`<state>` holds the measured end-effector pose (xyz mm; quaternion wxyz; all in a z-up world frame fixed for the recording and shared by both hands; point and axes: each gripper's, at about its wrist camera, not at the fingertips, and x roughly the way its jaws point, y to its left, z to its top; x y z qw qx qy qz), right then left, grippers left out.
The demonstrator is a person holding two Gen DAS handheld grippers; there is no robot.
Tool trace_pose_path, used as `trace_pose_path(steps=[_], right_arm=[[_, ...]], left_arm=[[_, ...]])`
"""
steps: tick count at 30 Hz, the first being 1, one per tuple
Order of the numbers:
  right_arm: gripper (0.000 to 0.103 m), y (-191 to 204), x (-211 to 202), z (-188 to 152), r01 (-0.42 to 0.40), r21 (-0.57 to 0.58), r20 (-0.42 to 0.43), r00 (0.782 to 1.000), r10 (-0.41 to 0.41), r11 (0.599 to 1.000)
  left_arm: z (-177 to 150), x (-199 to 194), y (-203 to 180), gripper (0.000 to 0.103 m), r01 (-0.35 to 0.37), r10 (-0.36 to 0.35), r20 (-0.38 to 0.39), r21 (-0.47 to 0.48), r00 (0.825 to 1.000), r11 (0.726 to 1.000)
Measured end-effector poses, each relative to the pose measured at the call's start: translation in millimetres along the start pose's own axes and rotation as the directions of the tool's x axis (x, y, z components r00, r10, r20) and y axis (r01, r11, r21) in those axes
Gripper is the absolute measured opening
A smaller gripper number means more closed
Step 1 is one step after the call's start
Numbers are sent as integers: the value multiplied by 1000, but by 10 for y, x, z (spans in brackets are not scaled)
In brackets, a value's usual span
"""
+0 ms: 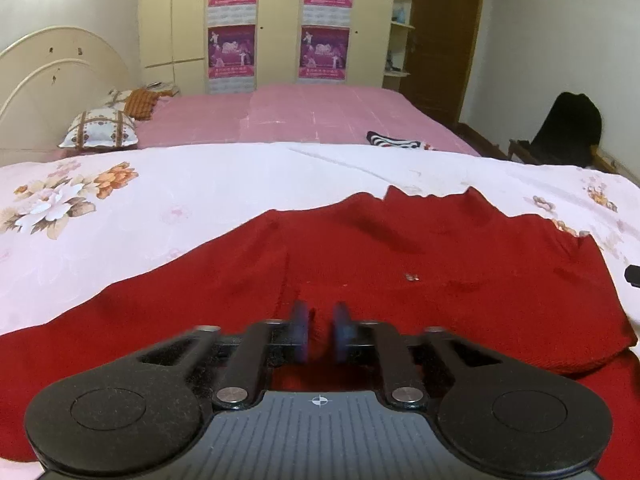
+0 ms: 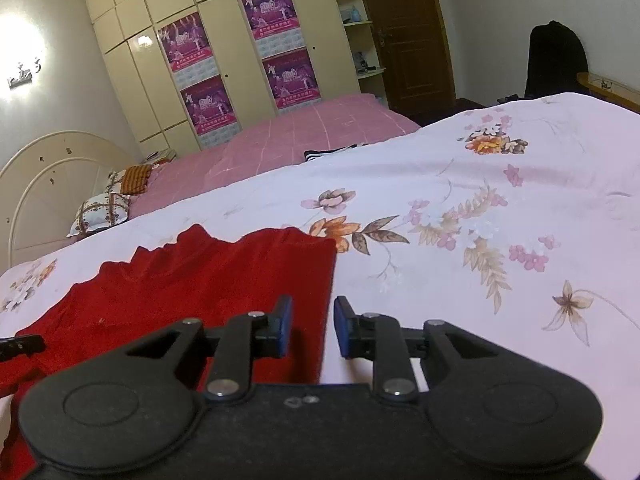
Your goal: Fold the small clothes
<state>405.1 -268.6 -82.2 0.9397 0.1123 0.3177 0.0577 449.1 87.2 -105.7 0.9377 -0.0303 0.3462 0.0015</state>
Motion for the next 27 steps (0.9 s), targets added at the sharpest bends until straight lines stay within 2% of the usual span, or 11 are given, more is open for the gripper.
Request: trace_pose_path(steps=[1,6,7,11,13,14,20,21,22,24,27], right_arm=[[25,-12,4,0,-3,2,-1,1000,3,1000],[25,-41,27,-21,-9,15,-4,1000,9,1000],[24,-39,43,-22,-10,15,-5,1000,10,1000],[21,-9,104,-10,3,5,4,1000,-3,1000],[19,1,156,1,9,-1,2,1000,-9,1000],[17,10,196,9,8,-6,-3,1000,-8,1000],[7,84,351,62,-13,-38,-3,1000,13,999],[2,108,401,52,4,-72,-14,1000,-5,997],[2,124,518,11,72,-125,-57,995,-79,990],[0,57,575,-45,131,-151,-52,989,-140,980],[8,-17,494,27,95,-115,-62,993,-103,989]], left_arm=[[-8,-21,19,66,-10,10,12,0,1000,1000],[13,-50,92,70,-4,4,24,-15,1000,1000],[27,-6,84,68,3,-3,12,-13,1000,1000],[48,336,42,28,40,-42,-101,-29,994,999],[30,412,-9,25,32,-33,-99,-12,995,999],[40,411,-44,3,31,-30,-96,7,995,999],[-47,161,-77,3,-21,20,35,4,999,1000],[-80,180,-63,3,-41,41,28,0,999,999],[-114,231,-39,4,-54,54,1,-8,999,999],[-159,277,-13,3,-54,53,-8,-23,999,998],[-133,289,-45,3,-56,56,-11,-1,998,998]])
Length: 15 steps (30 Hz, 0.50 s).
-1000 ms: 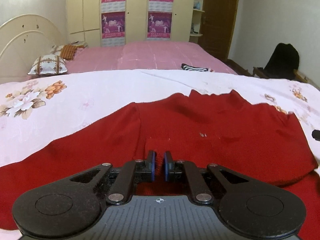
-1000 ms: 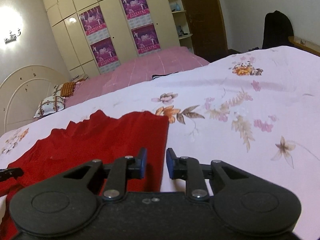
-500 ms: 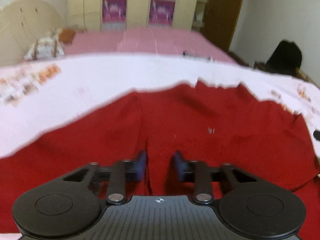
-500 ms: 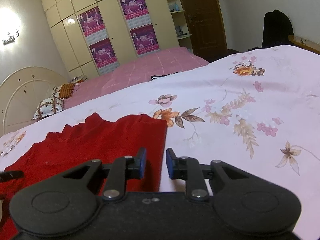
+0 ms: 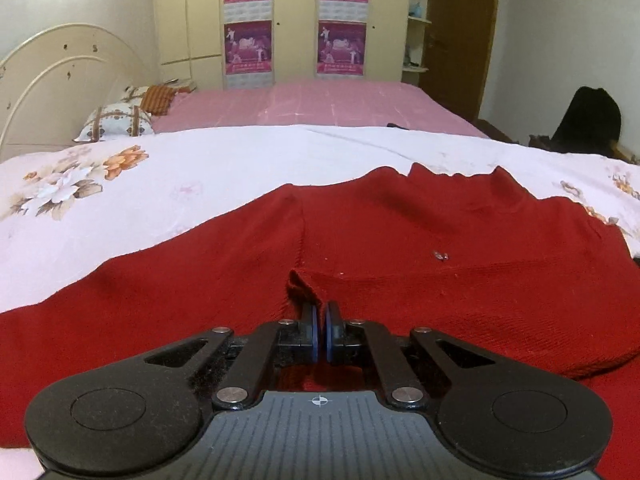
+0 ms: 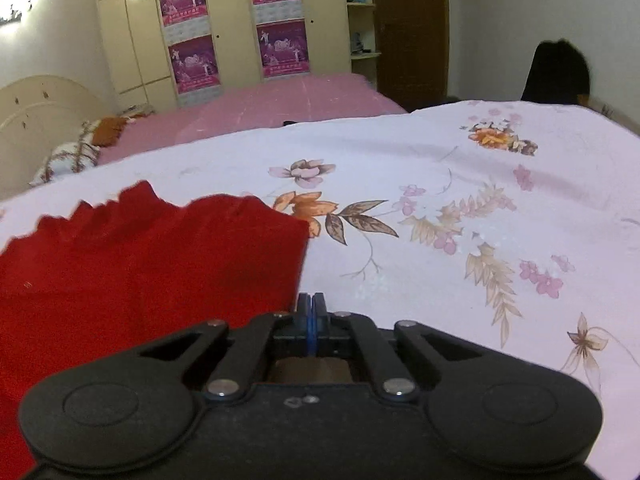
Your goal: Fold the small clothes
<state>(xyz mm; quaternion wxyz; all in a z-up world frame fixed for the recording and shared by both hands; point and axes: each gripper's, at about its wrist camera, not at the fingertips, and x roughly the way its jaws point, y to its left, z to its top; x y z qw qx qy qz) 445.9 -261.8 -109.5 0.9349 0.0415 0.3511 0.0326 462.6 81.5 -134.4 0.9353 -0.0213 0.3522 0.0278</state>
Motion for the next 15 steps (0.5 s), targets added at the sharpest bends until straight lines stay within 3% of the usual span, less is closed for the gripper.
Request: trace_pose_path(steps=[2,4,6,8,9,15], right_arm=[[29,11,-134,61,-27,15,76,997,25,1000],[31,106,-188,133,-68,1,131,989,67,998],[24,215,-81,188,-82,-39,112,990,86,996],[2,278,156,179,-30,-95,36,999,34,995],[1,253,272,147,6,-104,4,1000,-6,995],[0,181,221,179,4,-88,3,1000,-3,996]], left_arm=[[5,14,5,3,4,-4,-2,3,1000,1000],[5,15,1,4,4,-4,-2,4,1000,1000],[6,14,1,4,0,0,-2,6,1000,1000],[-15,8,-6,4,-2,2,0,5,1000,1000],[-24,-2,-7,4,-2,2,-1,4,1000,1000],[-34,-10,-4,4,1,-1,-2,-10,1000,1000]])
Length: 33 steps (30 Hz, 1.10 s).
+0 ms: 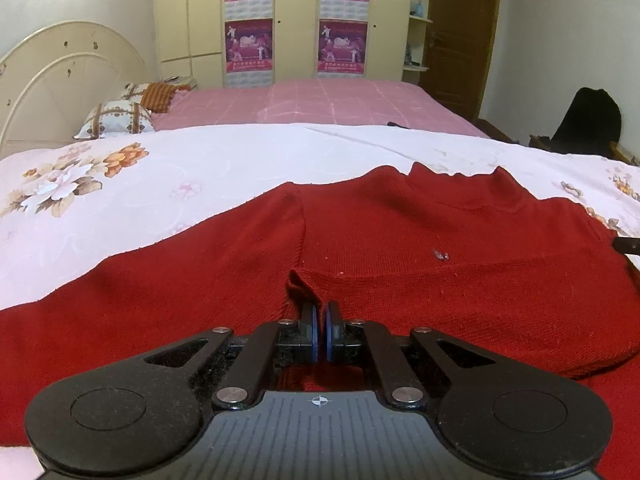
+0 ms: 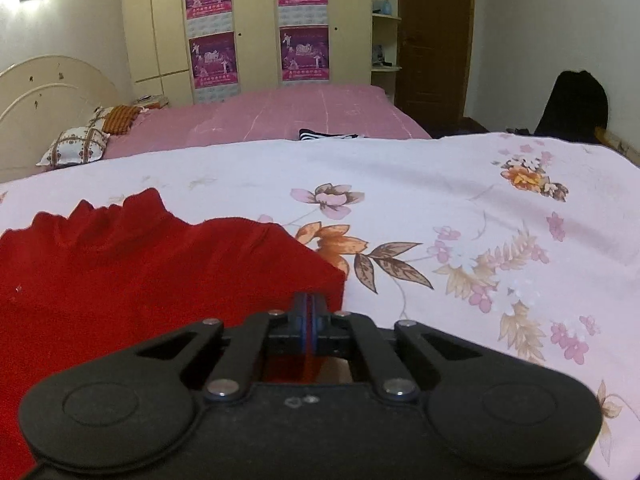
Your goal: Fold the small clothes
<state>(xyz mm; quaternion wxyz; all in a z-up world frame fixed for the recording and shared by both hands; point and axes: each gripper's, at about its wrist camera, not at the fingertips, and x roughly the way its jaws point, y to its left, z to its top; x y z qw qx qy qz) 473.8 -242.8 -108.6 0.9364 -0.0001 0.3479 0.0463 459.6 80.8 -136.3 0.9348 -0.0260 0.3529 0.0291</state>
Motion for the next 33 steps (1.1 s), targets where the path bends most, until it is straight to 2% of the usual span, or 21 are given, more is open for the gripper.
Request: trace_pose_path(steps=[1,2,4,7,8,9,10,11,12,14,17,20,22,25,27,28,31,33], right_arm=[[14,-50,-55,15,-5,37,5,1000,5,999],[20,-100,-143,14,-15,77,19,1000,14,997],[20,-195,-373,-16,-77,129,65,996,69,989],[18,-140,-633,-192,-118,90,96,989,109,989],[12,-100,-629,-261,-130,78,66,990,125,988],[12,-44,-530,-366,-113,46,-5,994,113,993],[13,-12,-455,-434,-89,20,-41,995,90,996],[14,-8,-487,-472,-88,17,-5,996,88,996],[14,-23,-522,-439,-90,39,-6,996,91,995],[14,-102,-720,-378,-120,94,79,991,112,988],[14,-148,-854,-352,-112,109,126,987,98,988],[13,-137,-793,-447,-153,92,86,986,146,984],[14,-46,-620,-590,-161,43,-5,987,161,986],[15,-69,-636,-590,-163,51,24,986,162,985],[15,-83,-761,-536,-207,62,88,976,201,976],[15,-64,-780,-534,-217,47,91,973,212,975],[17,3,-624,-642,-191,-8,-3,982,191,982],[17,13,-665,-641,-190,-12,19,982,190,982]], left_arm=[[-1,-1,3,4,2,-2,0,2,1000,1000],[-4,-7,4,4,5,-5,0,7,1000,1000],[-5,-6,11,4,11,-11,0,10,1000,1000],[4,3,11,4,12,-12,-1,10,1000,1000],[4,4,6,4,10,-10,0,8,1000,1000],[9,2,3,4,8,-8,1,4,1000,1000],[18,-9,3,4,5,-5,3,-1,1000,1000],[26,-26,6,4,5,-5,8,-4,1000,1000],[34,-52,7,4,5,-5,16,-3,1000,1000],[45,-57,5,4,6,-6,16,10,1000,1000],[41,-49,23,4,5,-5,16,4,1000,1000],[46,-53,33,4,-1,1,27,1,1000,1000],[51,-53,56,4,-5,5,30,-6,1000,1000],[45,-19,83,4,-7,7,17,1,1000,1000],[46,-20,98,4,0,0,18,-1,1000,1000],[54,-23,109,4,4,-4,21,-11,1000,1000],[68,-13,125,4,2,-1,23,-22,1000,1000],[45,23,104,4,-7,7,12,-1,1000,1000]])
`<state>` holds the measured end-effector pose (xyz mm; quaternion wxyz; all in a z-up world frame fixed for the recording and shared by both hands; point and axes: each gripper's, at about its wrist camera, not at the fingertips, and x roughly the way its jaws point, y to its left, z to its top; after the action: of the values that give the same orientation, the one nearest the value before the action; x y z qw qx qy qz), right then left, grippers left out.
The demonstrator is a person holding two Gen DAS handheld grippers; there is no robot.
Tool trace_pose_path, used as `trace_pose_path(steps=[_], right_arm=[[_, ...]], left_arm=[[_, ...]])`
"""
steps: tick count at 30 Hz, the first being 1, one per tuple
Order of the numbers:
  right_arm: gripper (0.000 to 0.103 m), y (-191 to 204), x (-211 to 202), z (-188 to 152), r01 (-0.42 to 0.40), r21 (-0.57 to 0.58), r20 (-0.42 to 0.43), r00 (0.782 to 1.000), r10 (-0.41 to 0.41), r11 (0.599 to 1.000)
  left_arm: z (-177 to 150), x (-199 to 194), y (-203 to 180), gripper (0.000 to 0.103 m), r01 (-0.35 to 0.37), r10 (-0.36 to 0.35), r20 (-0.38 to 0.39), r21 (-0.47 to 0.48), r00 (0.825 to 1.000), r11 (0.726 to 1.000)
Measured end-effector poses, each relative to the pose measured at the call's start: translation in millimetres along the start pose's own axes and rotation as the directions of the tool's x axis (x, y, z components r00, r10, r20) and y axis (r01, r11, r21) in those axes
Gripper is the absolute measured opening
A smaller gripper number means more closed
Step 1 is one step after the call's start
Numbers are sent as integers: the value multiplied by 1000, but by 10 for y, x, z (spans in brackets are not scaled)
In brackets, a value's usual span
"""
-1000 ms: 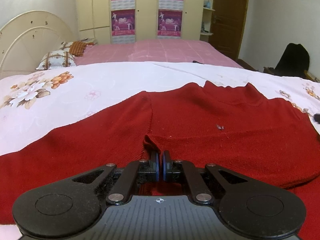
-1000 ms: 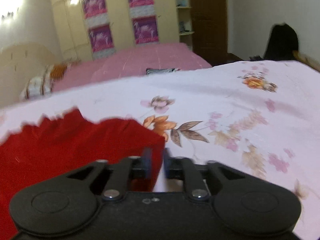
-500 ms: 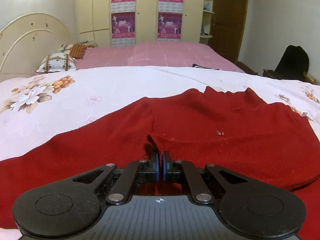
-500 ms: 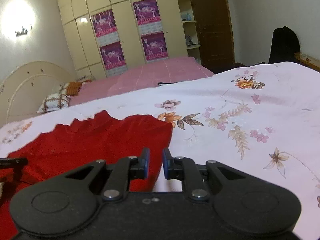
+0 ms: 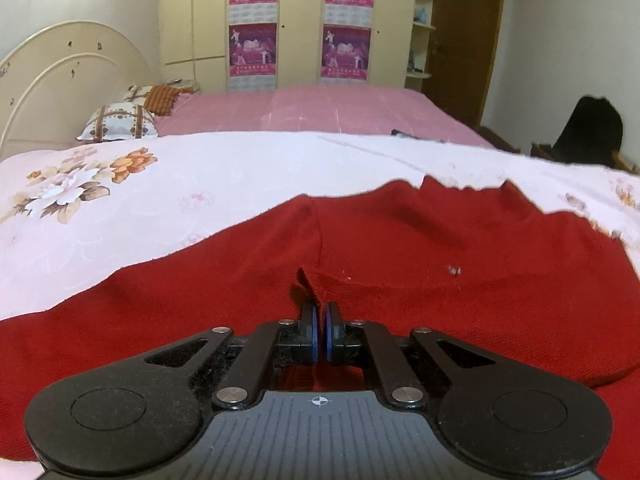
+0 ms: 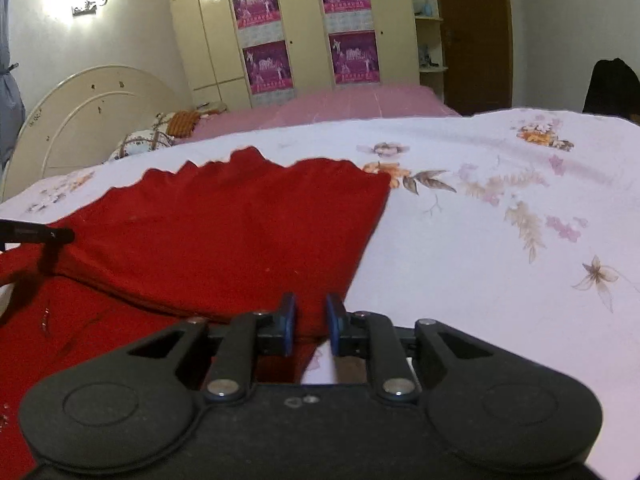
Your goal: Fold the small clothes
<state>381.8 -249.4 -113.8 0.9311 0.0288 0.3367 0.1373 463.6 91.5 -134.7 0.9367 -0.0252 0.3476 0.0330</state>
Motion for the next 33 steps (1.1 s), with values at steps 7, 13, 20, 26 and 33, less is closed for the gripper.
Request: trace_pose_path(steps=[7,13,20,26,33], right_arm=[[17,-1,6,11,-9,12,-21,1000,9,1000],[19,-75,-101,206,20,30,67,998,-22,999],[18,122,362,605,-95,-22,86,992,96,995],[10,272,668,458,-66,-185,-21,998,64,981],[6,-164,570,536,29,-27,1,1000,-29,999]], left_arm=[[-47,-3,-34,4,-1,0,26,43,1000,999],[4,-342,-43,53,-60,54,152,37,987,998],[136,-139,-938,53,202,-219,89,167,972,965],[-40,24,-940,64,157,-167,45,173,985,972],[-137,-129,-387,65,80,-84,36,96,996,992]])
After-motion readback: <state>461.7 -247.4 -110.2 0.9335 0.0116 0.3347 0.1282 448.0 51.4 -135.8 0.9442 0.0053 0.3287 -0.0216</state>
